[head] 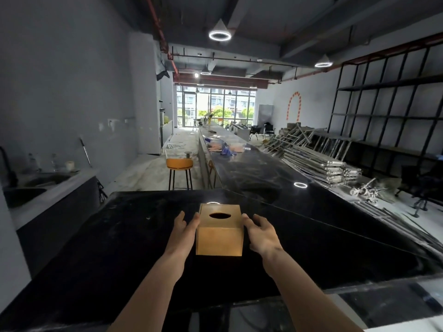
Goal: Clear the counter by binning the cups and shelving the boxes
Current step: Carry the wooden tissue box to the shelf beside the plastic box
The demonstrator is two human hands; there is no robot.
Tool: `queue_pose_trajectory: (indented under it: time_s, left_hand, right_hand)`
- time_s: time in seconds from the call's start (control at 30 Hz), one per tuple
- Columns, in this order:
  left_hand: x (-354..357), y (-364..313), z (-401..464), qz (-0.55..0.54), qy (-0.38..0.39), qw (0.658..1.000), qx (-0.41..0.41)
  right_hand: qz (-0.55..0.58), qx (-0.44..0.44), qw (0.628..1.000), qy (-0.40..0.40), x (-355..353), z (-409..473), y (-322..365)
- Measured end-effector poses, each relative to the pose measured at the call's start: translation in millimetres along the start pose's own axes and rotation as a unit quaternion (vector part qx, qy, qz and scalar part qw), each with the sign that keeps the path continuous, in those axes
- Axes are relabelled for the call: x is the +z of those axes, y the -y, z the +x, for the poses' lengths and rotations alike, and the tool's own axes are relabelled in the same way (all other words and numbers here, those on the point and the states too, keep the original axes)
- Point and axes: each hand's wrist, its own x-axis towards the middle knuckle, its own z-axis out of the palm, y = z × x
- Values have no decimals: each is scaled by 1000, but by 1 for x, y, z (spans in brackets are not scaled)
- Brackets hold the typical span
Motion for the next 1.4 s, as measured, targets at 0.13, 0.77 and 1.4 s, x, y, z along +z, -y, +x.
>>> queue_pose_trajectory:
  time_s: [0.13,0.77,1.4]
  left_hand:
    - [18,2,9,26,-9,999,-20]
    - [-23,2,-106,50,-190,980,16]
    - [-281,66,-541,-43,-531,846,30]
  right_hand:
    - [-8,10,998,55,3,19,-4]
    - [-26,-91,980,173,34,-39,-6]
    - [-76,-201,847,486,202,-497,-20]
